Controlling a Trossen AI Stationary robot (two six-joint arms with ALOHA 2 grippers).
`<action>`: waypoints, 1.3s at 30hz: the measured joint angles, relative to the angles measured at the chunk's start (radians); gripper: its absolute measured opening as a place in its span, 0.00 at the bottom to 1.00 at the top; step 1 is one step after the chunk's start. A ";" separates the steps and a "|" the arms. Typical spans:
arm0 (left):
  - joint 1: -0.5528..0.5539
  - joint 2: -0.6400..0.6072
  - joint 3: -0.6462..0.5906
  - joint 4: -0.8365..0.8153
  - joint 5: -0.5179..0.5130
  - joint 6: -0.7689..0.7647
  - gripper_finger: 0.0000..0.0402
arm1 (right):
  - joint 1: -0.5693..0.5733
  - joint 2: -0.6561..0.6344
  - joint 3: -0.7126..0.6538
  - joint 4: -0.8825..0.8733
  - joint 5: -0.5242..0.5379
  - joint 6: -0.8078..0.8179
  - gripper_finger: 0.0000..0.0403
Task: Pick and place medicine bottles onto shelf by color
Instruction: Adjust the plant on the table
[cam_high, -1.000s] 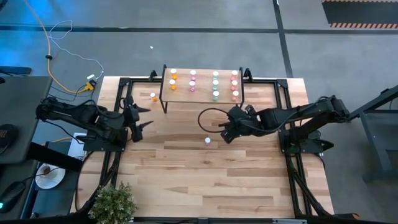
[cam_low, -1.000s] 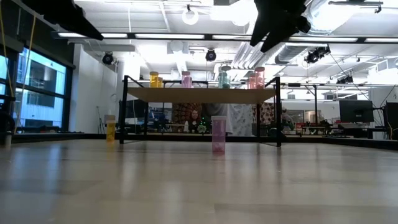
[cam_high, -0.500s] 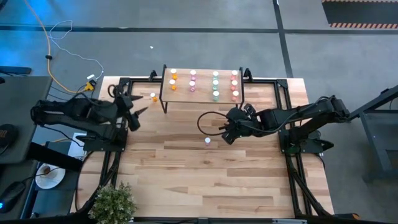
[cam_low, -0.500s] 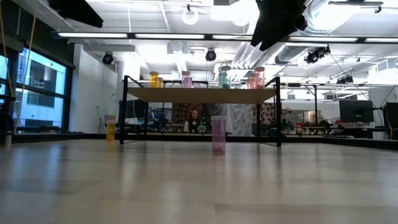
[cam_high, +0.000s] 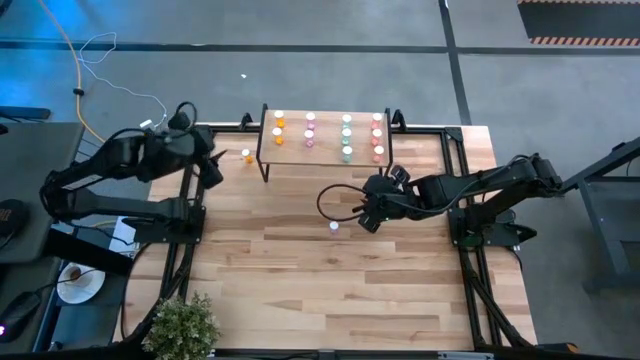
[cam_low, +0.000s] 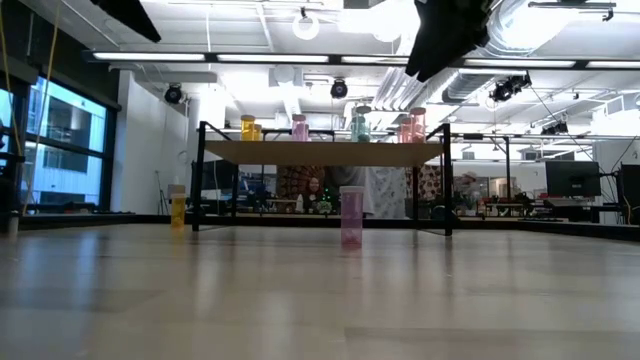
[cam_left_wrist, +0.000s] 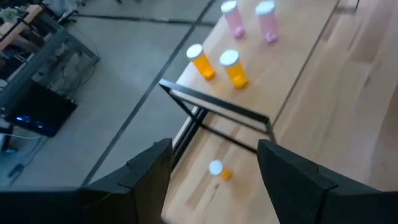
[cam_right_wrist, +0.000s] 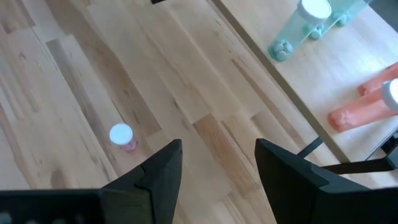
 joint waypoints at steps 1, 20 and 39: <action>0.029 0.017 0.008 -0.002 0.018 0.032 0.56 | 0.000 0.000 0.000 0.000 0.000 -0.009 0.48; 0.519 0.312 0.139 -0.239 0.442 0.132 0.56 | 0.000 0.000 0.000 -0.030 -0.011 -0.098 0.48; 0.536 0.272 -0.157 0.016 0.588 0.294 0.56 | 0.000 0.000 0.000 -0.030 -0.004 -0.112 0.48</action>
